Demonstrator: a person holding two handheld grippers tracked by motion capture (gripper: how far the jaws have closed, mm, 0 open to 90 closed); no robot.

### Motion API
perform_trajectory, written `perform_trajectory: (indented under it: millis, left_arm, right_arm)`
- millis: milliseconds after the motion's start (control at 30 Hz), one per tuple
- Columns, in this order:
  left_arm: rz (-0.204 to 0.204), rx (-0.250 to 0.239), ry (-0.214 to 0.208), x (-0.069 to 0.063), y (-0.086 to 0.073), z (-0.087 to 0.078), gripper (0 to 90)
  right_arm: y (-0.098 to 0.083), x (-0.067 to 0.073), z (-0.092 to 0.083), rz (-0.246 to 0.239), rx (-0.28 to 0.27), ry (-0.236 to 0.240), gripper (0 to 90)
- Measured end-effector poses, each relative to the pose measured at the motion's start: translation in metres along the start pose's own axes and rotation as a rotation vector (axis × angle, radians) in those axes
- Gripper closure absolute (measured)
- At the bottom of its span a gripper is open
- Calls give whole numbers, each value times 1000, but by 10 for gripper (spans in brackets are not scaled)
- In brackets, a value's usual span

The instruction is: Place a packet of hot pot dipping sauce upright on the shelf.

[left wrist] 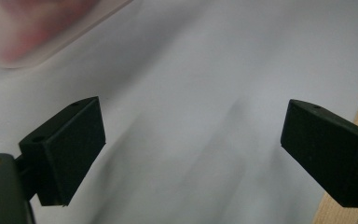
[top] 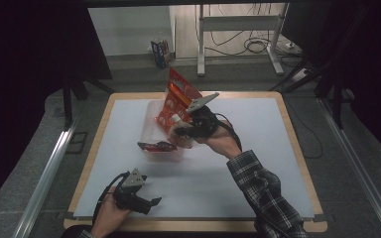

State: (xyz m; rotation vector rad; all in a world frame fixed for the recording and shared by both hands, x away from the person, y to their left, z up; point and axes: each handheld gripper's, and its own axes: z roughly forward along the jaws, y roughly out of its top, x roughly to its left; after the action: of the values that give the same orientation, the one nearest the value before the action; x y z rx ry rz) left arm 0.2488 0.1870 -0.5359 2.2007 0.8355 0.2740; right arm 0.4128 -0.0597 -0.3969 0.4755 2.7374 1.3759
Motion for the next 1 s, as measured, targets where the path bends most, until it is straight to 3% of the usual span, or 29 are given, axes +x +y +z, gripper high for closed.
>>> perform_trajectory:
  millis: [333,600,733,833,1000]
  left_arm:
    - [4,0,0,0,0,-1,62]
    - [2,-1,1,0,0,-2,62]
    - [1,-2,2,0,-1,-2,62]
    - [5,1,2,0,0,-2,62]
    - [8,4,6,-1,0,-1,61]
  right_arm:
    - [22,-1,30,-1,53,46,874]
    - [29,1,54,13,56,74,877]
    - [25,1,64,-17,98,-5,842]
    - [21,-2,65,-18,105,-29,766]
    - [21,-4,58,-10,55,-49,687]
